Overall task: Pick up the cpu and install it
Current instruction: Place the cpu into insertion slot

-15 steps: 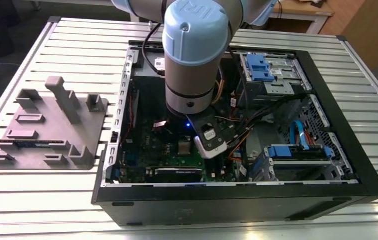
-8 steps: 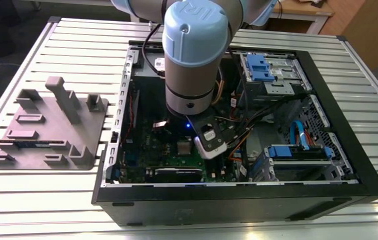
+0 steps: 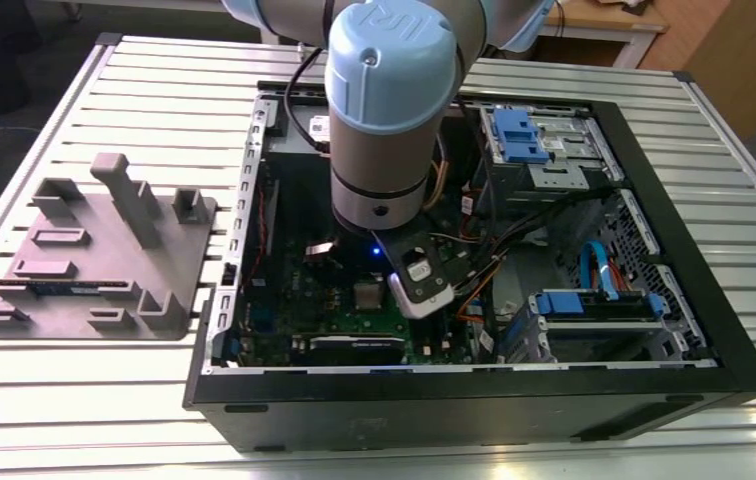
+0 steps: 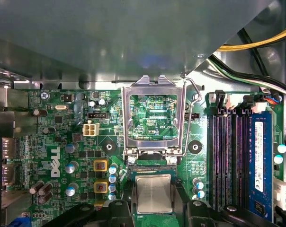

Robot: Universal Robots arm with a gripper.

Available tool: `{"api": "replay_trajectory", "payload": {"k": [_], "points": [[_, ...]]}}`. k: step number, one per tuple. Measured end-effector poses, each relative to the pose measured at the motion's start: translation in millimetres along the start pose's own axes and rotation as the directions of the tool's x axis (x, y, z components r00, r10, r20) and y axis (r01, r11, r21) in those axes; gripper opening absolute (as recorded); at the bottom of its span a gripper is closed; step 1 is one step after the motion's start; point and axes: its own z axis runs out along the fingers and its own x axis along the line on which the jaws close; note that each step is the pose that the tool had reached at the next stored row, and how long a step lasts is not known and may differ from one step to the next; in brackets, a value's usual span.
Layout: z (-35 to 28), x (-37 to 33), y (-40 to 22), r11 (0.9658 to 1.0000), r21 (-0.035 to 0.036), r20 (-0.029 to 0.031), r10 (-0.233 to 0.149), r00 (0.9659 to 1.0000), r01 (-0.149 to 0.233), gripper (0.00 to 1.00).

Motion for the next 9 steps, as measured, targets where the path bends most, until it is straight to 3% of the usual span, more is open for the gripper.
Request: {"api": "replay_trajectory", "payload": {"k": [3, 4, 9], "points": [[0.0, 0.0, 0.0, 1.0000, 0.0003, -0.0001, 0.000, 1.0000, 0.000, 0.44], [0.1, 0.0, 0.0, 1.0000, 0.0001, -0.0001, 0.000, 1.0000, 0.000, 0.39], [0.2, 0.0, 0.0, 1.0000, 0.0000, -0.0001, 0.000, 1.0000, 0.000, 0.39]]}}
